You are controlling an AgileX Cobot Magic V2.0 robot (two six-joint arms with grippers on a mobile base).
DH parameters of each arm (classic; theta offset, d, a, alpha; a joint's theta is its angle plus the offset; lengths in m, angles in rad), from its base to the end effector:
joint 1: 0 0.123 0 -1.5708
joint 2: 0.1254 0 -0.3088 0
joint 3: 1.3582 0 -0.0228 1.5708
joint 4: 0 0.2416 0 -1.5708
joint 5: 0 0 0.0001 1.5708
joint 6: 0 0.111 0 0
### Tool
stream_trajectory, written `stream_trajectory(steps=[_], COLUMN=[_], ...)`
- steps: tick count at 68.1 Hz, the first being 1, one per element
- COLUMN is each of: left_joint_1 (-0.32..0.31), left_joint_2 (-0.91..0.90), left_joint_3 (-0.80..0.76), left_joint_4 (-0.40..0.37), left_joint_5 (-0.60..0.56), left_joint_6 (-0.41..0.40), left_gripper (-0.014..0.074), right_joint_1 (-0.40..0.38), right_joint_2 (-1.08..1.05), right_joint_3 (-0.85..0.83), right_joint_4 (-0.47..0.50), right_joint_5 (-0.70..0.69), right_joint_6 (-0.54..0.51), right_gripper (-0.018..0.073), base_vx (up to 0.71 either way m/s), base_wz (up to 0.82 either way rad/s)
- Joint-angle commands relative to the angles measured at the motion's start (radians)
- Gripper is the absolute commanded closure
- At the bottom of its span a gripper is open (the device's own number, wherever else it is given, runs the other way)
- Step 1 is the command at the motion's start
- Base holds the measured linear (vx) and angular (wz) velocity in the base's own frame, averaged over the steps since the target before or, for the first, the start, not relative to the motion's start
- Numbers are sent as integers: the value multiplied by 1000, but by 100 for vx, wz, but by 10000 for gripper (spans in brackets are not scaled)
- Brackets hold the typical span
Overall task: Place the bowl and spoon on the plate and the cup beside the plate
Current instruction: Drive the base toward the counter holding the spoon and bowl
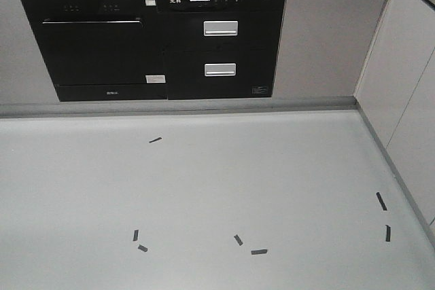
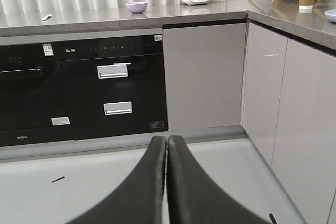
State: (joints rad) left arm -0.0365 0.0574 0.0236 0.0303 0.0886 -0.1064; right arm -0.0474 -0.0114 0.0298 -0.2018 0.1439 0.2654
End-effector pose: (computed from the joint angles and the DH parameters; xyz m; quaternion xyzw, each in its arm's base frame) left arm 0.0484 -0.0015 0.1942 -0.0155 0.7355 -0.0372 0.6764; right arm 0.0431 -0.0053 0.1894 0.0511 0.7304 -0.0043 0.6811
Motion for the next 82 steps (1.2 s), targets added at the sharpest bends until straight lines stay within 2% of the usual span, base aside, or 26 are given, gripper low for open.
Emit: stream_trajectory(steps=[1, 82], left_joint_1=[3, 3], left_joint_2=[18, 18], left_joint_3=[-19, -19], left_joint_4=[0, 0], left_joint_5=[-69, -69], left_joint_6=[-7, -7], left_gripper=[603, 603], right_joint_1=[-6, -6], right_joint_2=[-6, -6], right_joint_3=[8, 8], right_joint_4=[-10, -10], right_joint_5=[-77, -77], right_joint_6=[1, 1], right_gripper=[565, 565], base_vx=[0, 1], base_wz=[0, 0])
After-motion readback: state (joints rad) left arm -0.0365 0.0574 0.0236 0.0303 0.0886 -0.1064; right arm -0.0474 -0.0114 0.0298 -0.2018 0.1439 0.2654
